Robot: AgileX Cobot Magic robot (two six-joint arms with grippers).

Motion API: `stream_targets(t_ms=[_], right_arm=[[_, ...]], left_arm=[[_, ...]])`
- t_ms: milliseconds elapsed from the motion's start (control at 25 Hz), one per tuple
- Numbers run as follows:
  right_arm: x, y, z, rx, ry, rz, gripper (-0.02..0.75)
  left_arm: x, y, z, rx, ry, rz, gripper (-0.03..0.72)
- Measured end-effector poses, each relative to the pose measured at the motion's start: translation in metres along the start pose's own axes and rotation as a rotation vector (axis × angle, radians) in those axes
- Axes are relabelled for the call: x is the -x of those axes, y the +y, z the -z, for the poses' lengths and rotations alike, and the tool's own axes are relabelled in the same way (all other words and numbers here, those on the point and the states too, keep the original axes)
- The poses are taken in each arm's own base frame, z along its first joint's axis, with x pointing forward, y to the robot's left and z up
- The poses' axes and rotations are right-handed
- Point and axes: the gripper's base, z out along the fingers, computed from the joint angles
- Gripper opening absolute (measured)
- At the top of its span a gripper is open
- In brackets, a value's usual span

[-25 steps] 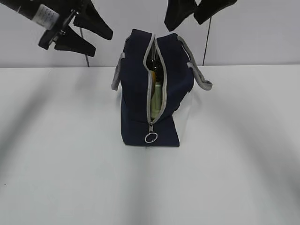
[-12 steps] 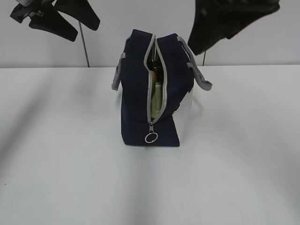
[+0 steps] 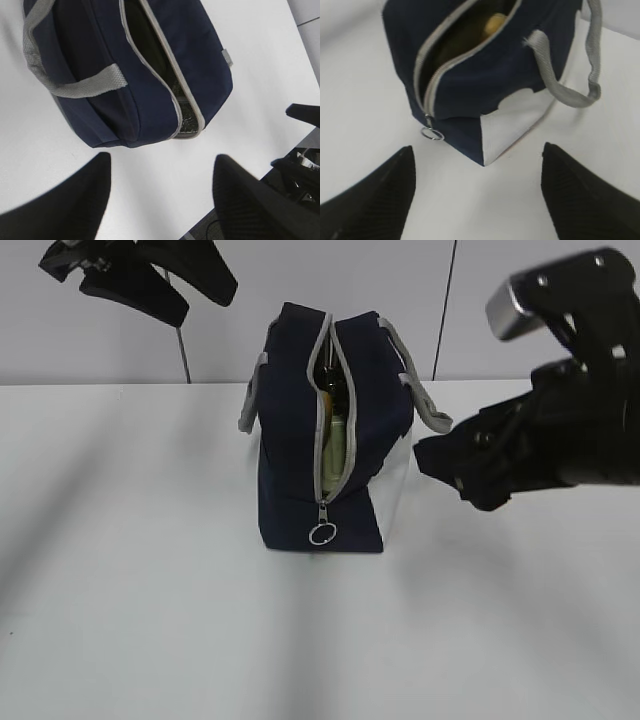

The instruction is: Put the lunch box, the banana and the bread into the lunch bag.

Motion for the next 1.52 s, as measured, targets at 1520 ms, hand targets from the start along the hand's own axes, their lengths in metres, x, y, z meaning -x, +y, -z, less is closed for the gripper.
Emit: stream_targets(t_ms=[1520], right_arm=[[-0.092,0.028,-0.106,0.202,-0.146,0.070,0.580]], left_arm=[[-0.003,0.013,-0.010,0.089,0.043,-0.017,0.442]])
